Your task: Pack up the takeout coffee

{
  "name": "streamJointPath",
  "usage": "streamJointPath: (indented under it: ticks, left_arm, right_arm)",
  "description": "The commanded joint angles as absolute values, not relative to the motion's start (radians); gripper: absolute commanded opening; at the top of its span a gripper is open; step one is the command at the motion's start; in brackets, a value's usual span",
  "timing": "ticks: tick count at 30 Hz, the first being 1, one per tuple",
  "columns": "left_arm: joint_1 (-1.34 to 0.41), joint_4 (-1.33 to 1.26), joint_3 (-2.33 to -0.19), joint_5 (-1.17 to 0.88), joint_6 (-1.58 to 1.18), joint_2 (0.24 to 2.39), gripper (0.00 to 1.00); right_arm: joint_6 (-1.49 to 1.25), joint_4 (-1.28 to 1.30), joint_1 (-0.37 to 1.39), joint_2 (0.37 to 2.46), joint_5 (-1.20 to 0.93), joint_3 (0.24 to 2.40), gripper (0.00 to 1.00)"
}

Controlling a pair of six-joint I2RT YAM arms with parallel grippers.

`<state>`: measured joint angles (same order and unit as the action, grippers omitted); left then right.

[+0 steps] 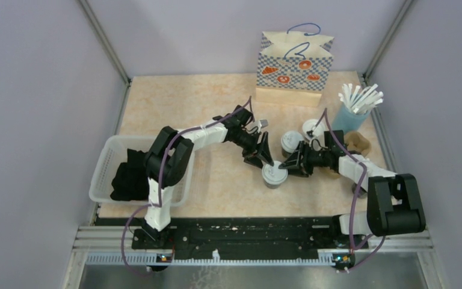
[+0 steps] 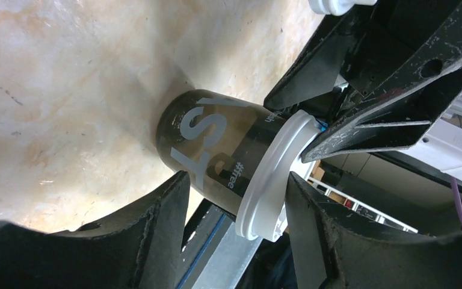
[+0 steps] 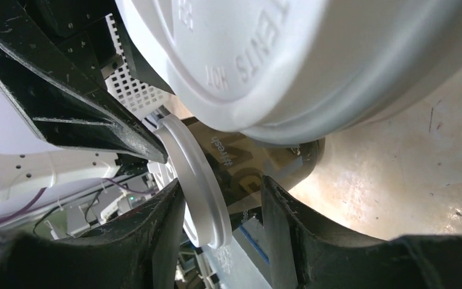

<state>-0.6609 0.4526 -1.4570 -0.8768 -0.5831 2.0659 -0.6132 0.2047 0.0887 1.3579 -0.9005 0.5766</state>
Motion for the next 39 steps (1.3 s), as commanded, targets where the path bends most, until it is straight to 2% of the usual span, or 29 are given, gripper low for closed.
streamJointPath:
  ticks: [1, 4, 8, 11, 14, 18, 21, 25, 29, 31, 34, 39]
  left_arm:
    - [-0.666, 0.45, -1.37, -0.788, -0.557, 2.049, 0.63]
    - [-0.667, 0.456, -1.377, -0.794, -0.557, 2.024, 0.65]
    - [-0.667, 0.456, -1.403, -0.81, -0.572, 2.005, 0.75]
    - [-0.667, 0.455, -1.423, -0.826, -0.582, 2.004, 0.8]
    - [-0.667, 0.426, -1.429, -0.848, -0.601, 1.998, 0.85]
    - [-0.67, 0.414, -1.432, -0.855, -0.609, 2.023, 0.86]
    - [-0.672, 0.408, -1.399, -0.833, -0.605, 2.037, 0.8]
    - [-0.672, 0.396, -1.328, -0.79, -0.598, 2.018, 0.71]
    - [-0.67, 0.386, -1.259, -0.759, -0.586, 2.012, 0.66]
    - [-0.67, 0.383, -1.249, -0.759, -0.588, 1.998, 0.66]
    - [-0.67, 0.402, -1.291, -0.756, -0.586, 1.968, 0.67]
    - [-0.67, 0.444, -1.385, -0.779, -0.59, 1.95, 0.8]
  right_arm:
    - [-0.57, 0.216, 0.086, 1.344, -0.811, 0.55, 0.47]
    - [-0.545, 0.303, 0.087, 1.289, -0.808, 0.592, 0.58]
    - [-0.503, 0.453, 0.087, 1.201, -0.805, 0.638, 0.79]
    - [-0.466, 0.526, 0.089, 1.158, -0.807, 0.632, 0.85]
    - [-0.497, 0.497, 0.109, 1.136, -0.849, 0.598, 0.85]
    - [-0.563, 0.402, 0.141, 1.147, -0.864, 0.549, 0.77]
    - [-0.595, 0.316, 0.141, 1.169, -0.867, 0.507, 0.69]
    - [-0.601, 0.256, 0.141, 1.201, -0.794, 0.451, 0.49]
    - [-0.588, 0.253, 0.141, 1.189, -0.699, 0.403, 0.45]
    - [-0.581, 0.272, 0.141, 1.167, -0.705, 0.419, 0.47]
    - [-0.574, 0.332, 0.141, 1.119, -0.742, 0.483, 0.55]
    - [-0.574, 0.378, 0.141, 1.114, -0.82, 0.546, 0.66]
